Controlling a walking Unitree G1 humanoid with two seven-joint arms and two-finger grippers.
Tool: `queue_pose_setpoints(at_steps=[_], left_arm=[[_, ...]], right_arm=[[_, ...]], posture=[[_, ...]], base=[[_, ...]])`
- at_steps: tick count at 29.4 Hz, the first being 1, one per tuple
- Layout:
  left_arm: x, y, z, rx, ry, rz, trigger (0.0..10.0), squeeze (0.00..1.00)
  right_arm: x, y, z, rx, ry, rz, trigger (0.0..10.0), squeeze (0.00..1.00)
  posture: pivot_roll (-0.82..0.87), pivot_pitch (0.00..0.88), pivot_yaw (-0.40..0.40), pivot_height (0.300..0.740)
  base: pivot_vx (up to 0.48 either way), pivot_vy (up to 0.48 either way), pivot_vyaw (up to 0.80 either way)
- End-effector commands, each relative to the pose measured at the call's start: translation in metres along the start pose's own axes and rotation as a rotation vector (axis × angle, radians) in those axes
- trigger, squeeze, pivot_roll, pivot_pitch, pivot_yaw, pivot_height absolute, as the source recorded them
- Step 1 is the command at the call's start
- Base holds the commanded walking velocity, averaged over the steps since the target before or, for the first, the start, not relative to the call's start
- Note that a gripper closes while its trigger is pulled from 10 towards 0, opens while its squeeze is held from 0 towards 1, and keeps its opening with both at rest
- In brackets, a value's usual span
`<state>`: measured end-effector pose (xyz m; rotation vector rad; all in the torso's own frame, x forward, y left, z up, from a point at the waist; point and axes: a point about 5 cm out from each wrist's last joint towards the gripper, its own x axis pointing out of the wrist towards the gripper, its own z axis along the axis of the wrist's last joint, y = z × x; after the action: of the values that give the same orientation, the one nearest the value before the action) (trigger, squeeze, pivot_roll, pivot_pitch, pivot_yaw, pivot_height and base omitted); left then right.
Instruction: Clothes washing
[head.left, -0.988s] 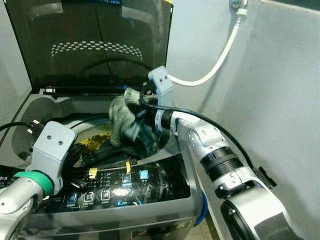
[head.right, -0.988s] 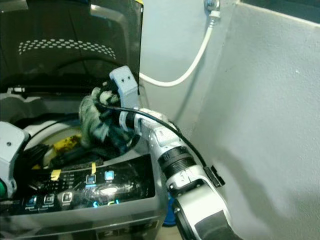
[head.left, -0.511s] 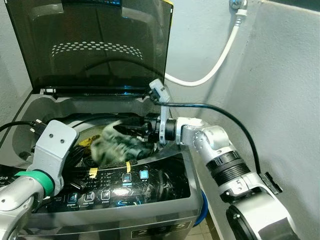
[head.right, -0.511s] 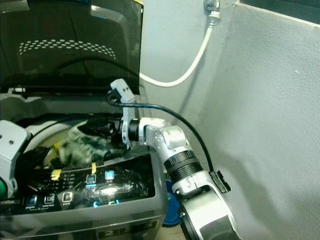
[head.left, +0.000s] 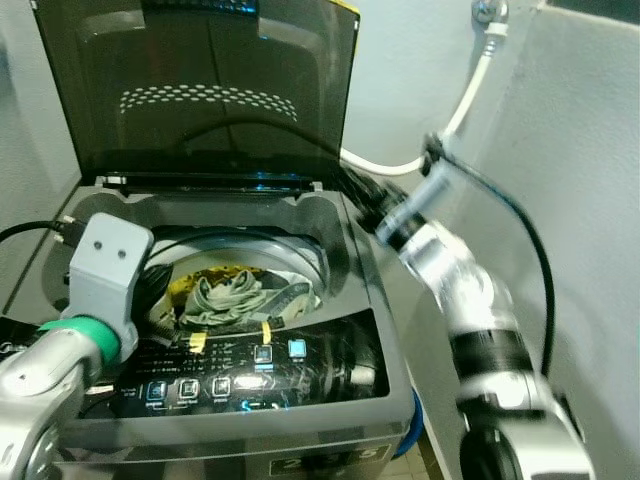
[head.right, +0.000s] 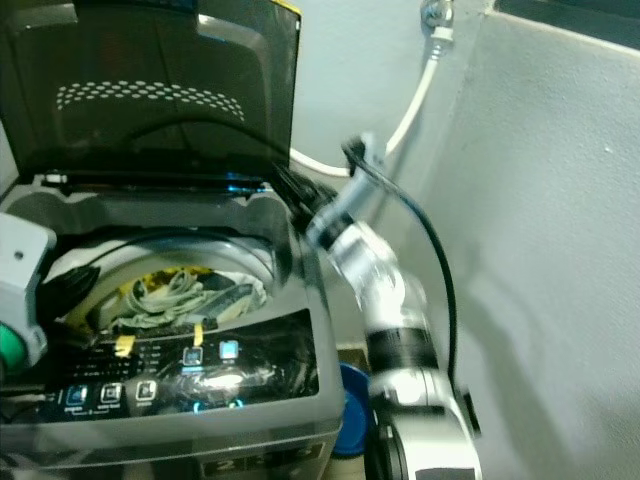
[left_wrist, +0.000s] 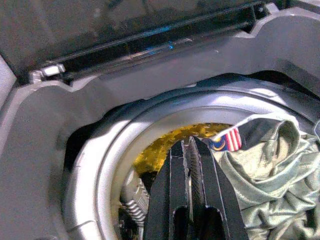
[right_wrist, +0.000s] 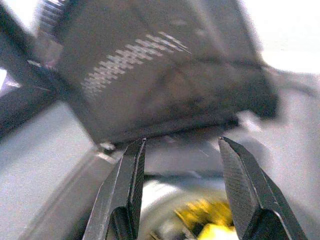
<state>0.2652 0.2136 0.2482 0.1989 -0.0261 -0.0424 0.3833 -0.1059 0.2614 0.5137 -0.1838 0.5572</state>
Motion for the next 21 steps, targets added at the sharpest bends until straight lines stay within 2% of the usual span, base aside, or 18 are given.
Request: queue_pose_setpoints(at_steps=[1, 3, 4, 6, 11, 13, 15, 19, 21], left_arm=[[0.011, -0.009, -0.006, -0.025, 0.002, 0.013, 10.0, 0.0], [0.022, -0.024, 0.0, -0.063, -0.073, -0.023, 10.0, 0.0], [0.022, -0.024, 0.0, -0.063, -0.073, -0.023, 10.0, 0.0], [0.028, -0.03, 0.002, -0.127, -0.147, -0.023, 10.0, 0.0], [0.031, -0.037, -0.004, -0.099, -0.138, -0.042, 10.0, 0.0], [0.032, -0.042, -0.006, -0.094, -0.134, -0.046, 10.0, 0.0], [0.032, -0.046, -0.005, -0.112, -0.144, -0.055, 10.0, 0.0], [0.035, -0.053, -0.002, -0.081, -0.167, -0.068, 10.0, 0.0], [0.036, -0.051, -0.002, -0.081, -0.17, -0.048, 10.0, 0.0]], right_arm=[[-0.007, -0.002, 0.007, -0.171, -0.076, -0.096, 10.0, 0.0], [-0.017, -0.004, 0.011, -0.225, -0.128, -0.137, 10.0, 0.0], [-0.017, -0.004, 0.011, -0.225, -0.128, -0.137, 10.0, 0.0], [-0.025, 0.0, 0.008, -0.228, -0.143, -0.075, 10.0, 0.0], [-0.031, 0.006, -0.002, -0.234, -0.123, -0.041, 10.0, 0.0], [-0.034, 0.012, -0.011, -0.168, -0.104, -0.035, 10.0, 0.0], [-0.035, 0.016, -0.011, -0.153, -0.116, -0.015, 10.0, 0.0], [-0.037, 0.019, -0.009, -0.158, -0.147, -0.02, 10.0, 0.0], [-0.036, 0.022, -0.011, -0.155, -0.146, -0.012, 10.0, 0.0]], posture=[[0.07, 0.0, 0.021, 0.74], [0.06, 0.0, 0.018, 0.74], [0.06, 0.0, 0.018, 0.74], [0.04, 0.0, 0.015, 0.74], [0.03, 0.0, 0.007, 0.74], [0.01, 0.0, 0.028, 0.74], [0.02, 0.0, 0.019, 0.74], [0.02, 0.0, 0.006, 0.74], [0.03, 0.0, -0.006, 0.74]], base=[[0.0, 0.0, 0.0], [0.0, 0.0, 0.0], [0.0, 0.0, 0.0], [0.0, 0.0, 0.0], [0.0, 0.0, 0.0], [0.0, 0.0, 0.0], [0.0, 0.0, 0.0], [0.0, 0.0, 0.0], [0.0, 0.0, 0.0]])
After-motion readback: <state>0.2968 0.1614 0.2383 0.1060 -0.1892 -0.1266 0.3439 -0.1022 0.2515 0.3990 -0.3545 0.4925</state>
